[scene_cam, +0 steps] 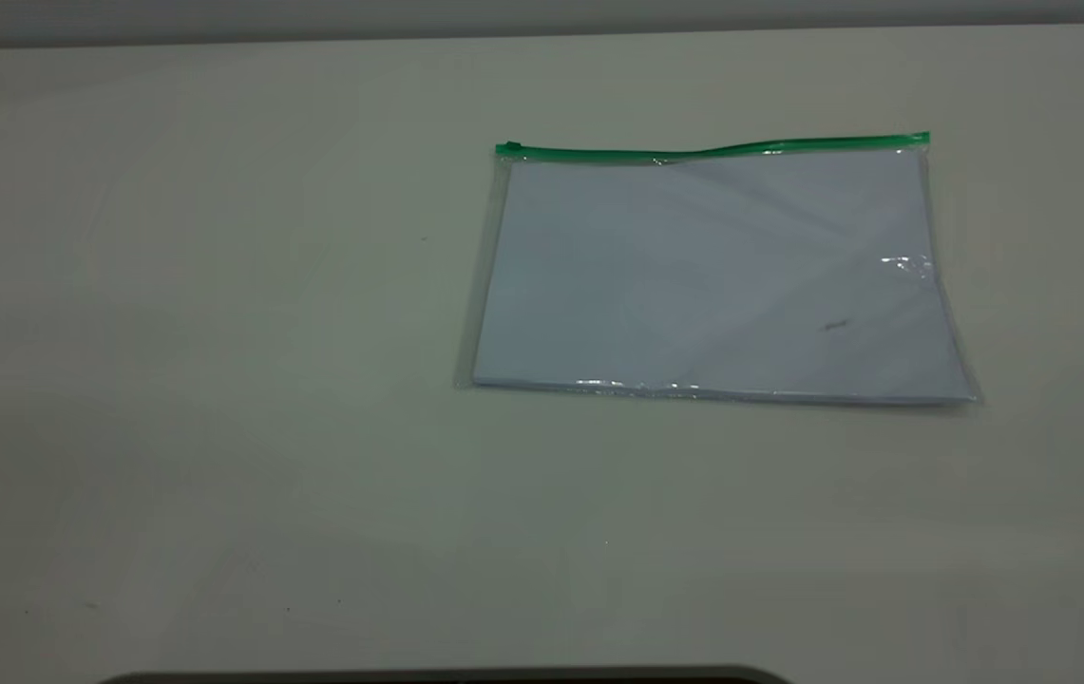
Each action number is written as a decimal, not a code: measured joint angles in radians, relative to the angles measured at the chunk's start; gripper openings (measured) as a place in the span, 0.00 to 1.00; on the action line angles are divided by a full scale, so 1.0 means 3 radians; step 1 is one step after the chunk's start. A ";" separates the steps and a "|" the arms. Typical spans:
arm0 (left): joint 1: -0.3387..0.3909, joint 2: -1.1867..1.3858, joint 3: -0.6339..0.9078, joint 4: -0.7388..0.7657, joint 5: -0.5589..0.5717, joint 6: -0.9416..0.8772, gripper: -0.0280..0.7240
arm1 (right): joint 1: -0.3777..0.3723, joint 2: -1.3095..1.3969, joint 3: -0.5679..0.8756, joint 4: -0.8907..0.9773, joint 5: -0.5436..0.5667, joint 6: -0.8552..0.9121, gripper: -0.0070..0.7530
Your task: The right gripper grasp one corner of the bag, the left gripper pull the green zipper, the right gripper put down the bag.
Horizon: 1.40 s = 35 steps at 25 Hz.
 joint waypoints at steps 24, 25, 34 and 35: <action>0.0000 0.0000 0.0568 -0.0148 -0.0100 0.0146 0.81 | 0.0000 0.0000 0.0000 0.0006 -0.0011 0.0002 0.79; 0.0000 0.0000 0.0568 -0.0148 -0.0100 0.0146 0.81 | 0.0000 0.0000 0.0000 0.0006 -0.0011 0.0002 0.79; 0.0558 -0.0443 0.0568 -0.0150 -0.0100 0.0146 0.81 | 0.0000 0.0000 0.0000 0.0006 -0.0011 0.0002 0.79; 0.0604 -0.0470 0.0568 -0.0150 -0.0100 0.0146 0.81 | 0.0000 0.0000 0.0000 0.0006 -0.0011 0.0002 0.79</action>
